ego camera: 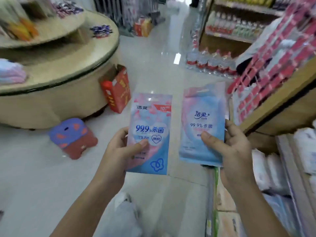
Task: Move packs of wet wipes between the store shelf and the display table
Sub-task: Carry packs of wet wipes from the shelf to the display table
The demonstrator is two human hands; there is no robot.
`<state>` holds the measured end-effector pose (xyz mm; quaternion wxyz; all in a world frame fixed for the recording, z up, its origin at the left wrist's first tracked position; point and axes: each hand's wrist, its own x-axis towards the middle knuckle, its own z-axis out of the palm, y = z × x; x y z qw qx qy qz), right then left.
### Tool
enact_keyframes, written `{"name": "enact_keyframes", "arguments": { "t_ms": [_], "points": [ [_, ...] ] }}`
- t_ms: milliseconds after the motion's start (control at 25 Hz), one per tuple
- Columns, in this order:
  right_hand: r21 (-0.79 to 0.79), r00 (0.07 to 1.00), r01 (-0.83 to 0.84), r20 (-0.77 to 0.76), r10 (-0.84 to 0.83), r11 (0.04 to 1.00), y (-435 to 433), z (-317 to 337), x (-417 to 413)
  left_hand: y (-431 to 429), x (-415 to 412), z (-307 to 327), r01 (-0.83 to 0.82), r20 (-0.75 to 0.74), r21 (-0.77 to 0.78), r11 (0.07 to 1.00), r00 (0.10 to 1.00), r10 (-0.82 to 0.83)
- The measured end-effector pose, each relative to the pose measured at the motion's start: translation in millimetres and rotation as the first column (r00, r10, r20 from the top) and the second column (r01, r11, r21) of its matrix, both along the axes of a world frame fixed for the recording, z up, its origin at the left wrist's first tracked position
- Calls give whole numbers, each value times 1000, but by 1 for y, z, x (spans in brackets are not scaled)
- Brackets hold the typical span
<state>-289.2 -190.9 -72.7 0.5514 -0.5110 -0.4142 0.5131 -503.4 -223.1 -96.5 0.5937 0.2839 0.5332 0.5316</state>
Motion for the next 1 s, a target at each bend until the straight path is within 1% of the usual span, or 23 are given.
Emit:
{"name": "enact_keyframes", "arguments": {
  "t_ms": [80, 200, 360, 520, 680, 760, 880, 1000],
  "points": [
    [-10, 990, -140, 5, 140, 990, 27, -1, -52, -4, -48, -2, -143, 21, 4, 990, 990, 143],
    [-12, 946, -325, 0, 325, 946, 67, -3, -140, -3, -128, -6, -314, 57, 7, 949, 948, 313],
    [-36, 887, -462, -9, 462, 886, 111, -11, -246, 21, -228, -5, -439, 12, 15, 898, 899, 439],
    [-88, 852, -523, -26, 523, 848, 152, -22, -322, 66, -304, 0, -479, -19, 11, 878, 878, 479],
    [-124, 839, -543, -47, 542, 831, 211, -31, -372, 129, -357, -3, -499, -32, -17, 867, 867, 498],
    [-130, 832, -554, -52, 552, 822, 252, -38, -394, 169, -376, -6, -507, -38, -18, 862, 862, 506],
    [-148, 813, -581, -56, 579, 800, 327, -47, -429, 241, -403, -13, -543, 6, -9, 840, 840, 543],
    [-163, 790, -609, -43, 611, 776, 412, -47, -470, 318, -430, -23, -600, 30, -64, 798, 798, 602]
  ]
}}
